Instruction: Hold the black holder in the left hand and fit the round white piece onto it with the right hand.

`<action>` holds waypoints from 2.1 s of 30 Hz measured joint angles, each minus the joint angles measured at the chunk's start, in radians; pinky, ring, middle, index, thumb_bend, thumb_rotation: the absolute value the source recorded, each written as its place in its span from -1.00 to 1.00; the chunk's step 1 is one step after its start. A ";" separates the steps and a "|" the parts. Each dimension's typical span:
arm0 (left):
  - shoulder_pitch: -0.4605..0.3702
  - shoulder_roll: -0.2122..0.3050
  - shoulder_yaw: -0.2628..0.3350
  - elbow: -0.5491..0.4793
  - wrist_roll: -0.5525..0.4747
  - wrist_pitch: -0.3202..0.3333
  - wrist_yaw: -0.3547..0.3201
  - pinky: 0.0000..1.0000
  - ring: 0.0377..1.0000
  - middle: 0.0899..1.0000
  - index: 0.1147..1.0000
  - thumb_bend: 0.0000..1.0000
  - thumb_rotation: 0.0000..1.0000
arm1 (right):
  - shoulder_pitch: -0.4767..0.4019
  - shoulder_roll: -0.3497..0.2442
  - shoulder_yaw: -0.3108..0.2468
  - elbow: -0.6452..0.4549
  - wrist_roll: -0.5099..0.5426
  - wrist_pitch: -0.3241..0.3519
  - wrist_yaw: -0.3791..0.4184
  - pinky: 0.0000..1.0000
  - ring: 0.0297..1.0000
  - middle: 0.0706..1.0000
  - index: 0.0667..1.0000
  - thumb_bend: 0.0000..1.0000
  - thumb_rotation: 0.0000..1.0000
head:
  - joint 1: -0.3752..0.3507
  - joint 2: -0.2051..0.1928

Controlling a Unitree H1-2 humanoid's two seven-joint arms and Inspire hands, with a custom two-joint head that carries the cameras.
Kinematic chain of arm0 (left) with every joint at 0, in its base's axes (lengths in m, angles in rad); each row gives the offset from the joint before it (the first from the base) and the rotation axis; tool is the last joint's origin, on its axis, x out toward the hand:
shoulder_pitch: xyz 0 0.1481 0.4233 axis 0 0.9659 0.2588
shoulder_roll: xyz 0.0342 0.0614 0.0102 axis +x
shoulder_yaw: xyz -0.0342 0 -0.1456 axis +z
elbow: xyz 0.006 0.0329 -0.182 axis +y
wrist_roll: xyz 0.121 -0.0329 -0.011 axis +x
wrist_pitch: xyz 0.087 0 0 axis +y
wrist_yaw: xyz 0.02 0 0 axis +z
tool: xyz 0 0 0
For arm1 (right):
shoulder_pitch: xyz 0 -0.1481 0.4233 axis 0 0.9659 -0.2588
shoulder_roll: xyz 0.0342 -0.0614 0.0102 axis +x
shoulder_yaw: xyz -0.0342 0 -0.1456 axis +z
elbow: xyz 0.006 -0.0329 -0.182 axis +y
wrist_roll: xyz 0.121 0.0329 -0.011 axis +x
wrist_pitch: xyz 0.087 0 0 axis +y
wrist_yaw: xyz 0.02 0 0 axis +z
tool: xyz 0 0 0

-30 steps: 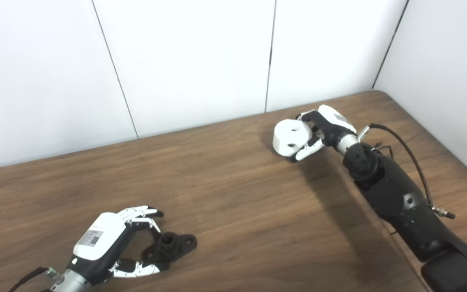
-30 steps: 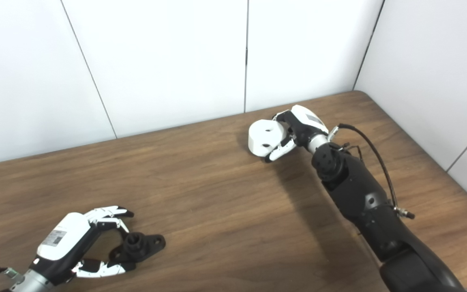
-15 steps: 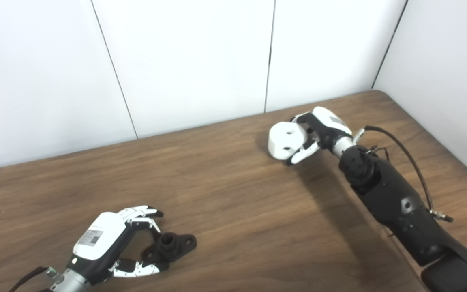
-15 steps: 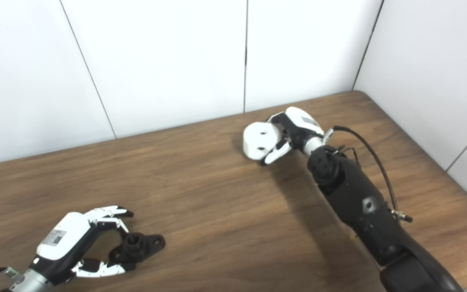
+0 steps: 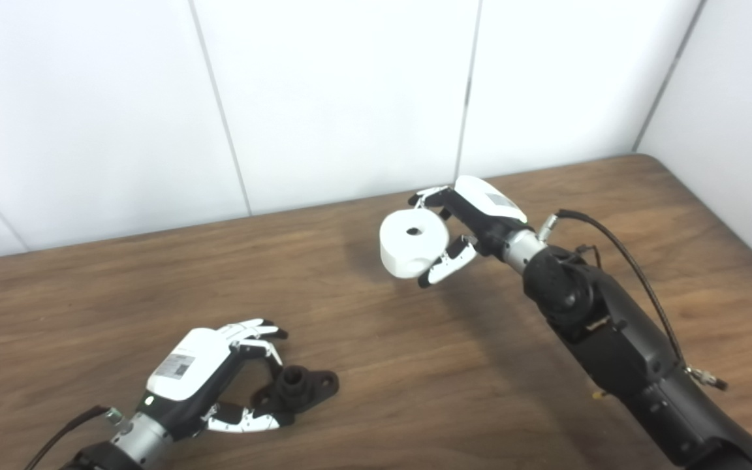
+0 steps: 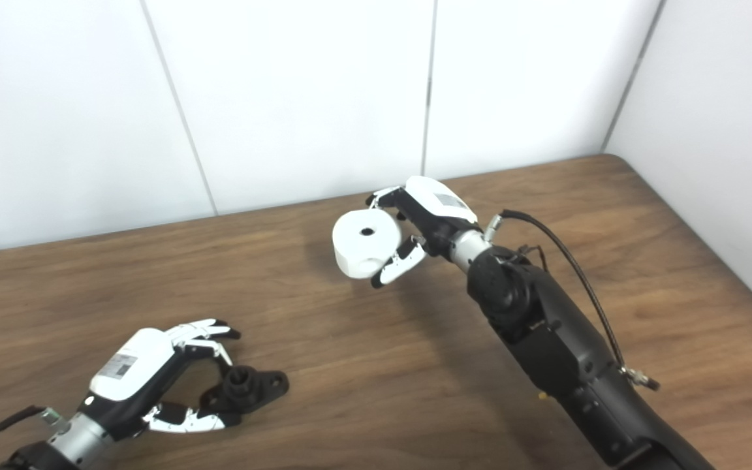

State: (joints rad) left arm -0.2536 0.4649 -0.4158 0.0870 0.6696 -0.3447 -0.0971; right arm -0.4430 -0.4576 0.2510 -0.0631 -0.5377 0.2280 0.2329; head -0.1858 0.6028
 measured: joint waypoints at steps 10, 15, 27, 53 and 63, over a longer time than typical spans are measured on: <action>-0.010 -0.016 -0.011 0.000 0.012 0.030 -0.003 0.70 0.78 0.62 -0.17 0.05 -0.89 | 0.046 0.025 0.011 -0.114 0.002 -0.010 0.065 0.45 0.71 0.61 -0.11 0.05 -0.74 | 0.111 0.029; -0.016 -0.024 -0.015 0.000 0.012 0.053 -0.010 0.73 0.79 0.63 -0.17 0.05 -0.89 | 0.063 0.038 0.016 -0.157 0.006 -0.042 0.077 0.45 0.70 0.61 -0.11 0.05 -0.74 | 0.131 0.037; -0.033 -0.045 -0.026 0.005 0.017 0.084 -0.020 0.72 0.79 0.64 -0.17 0.05 -0.89 | 0.074 0.073 0.048 -0.224 0.008 -0.081 0.122 0.40 0.66 0.58 -0.11 0.05 -0.74 | 0.190 0.057; -0.050 -0.066 -0.038 0.015 0.028 0.097 -0.019 0.75 0.80 0.65 -0.17 0.05 -0.89 | 0.067 0.162 0.141 -0.245 -0.016 -0.111 0.200 0.39 0.65 0.56 -0.12 0.05 -0.73 | 0.236 0.091; -0.049 -0.067 -0.038 0.008 0.028 0.105 -0.023 0.74 0.80 0.65 -0.17 0.05 -0.88 | 0.066 0.150 0.153 -0.190 -0.023 -0.170 0.207 0.37 0.63 0.55 -0.12 0.05 -0.74 | 0.243 0.103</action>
State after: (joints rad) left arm -0.3028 0.3983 -0.4542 0.0955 0.6977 -0.2401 -0.1200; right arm -0.3766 -0.3080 0.4039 -0.2527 -0.5606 0.0581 0.4401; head 0.0568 0.7056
